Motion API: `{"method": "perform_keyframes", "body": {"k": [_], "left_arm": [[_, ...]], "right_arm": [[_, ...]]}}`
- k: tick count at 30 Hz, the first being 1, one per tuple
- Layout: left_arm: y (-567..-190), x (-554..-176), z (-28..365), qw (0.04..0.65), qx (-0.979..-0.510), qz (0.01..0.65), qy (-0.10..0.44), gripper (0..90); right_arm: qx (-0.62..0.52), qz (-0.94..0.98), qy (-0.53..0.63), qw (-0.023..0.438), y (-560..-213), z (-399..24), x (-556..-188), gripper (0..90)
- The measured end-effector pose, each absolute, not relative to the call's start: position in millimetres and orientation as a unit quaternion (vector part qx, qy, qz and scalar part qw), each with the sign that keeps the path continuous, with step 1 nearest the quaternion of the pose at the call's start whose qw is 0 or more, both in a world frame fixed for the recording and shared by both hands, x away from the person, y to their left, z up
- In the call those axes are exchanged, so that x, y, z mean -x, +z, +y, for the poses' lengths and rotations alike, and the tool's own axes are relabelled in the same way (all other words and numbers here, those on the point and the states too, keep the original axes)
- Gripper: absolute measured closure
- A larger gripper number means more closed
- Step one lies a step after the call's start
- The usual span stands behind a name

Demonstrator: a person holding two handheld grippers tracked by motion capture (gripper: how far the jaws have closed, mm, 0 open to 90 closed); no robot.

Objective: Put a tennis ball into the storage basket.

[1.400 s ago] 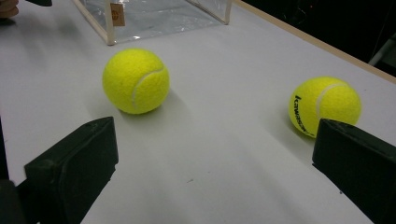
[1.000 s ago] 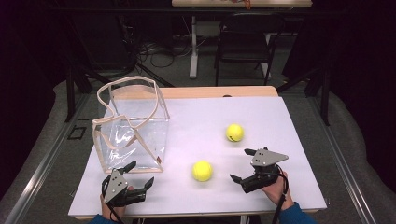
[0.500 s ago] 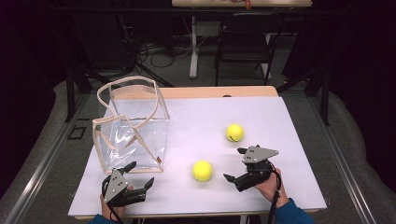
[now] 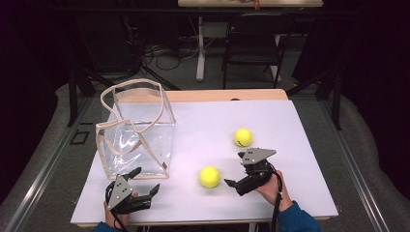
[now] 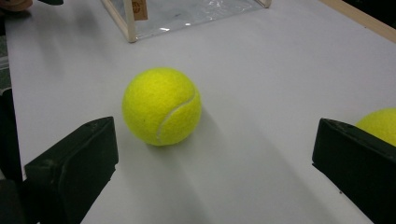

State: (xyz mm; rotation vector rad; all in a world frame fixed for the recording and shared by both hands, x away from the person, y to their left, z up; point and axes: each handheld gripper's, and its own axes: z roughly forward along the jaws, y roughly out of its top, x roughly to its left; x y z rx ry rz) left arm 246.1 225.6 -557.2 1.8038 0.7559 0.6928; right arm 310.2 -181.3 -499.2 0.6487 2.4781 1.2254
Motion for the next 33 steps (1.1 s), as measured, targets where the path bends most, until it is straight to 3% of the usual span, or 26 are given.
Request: {"method": "perform_keyframes", "body": {"k": [33], "left_arm": [[-557,-246,225,0.509,-0.75,0.31,0.288,15.7]], "right_arm": [[-0.223,0.88,0.403,0.12,-504,-150,-317,0.0]]}}
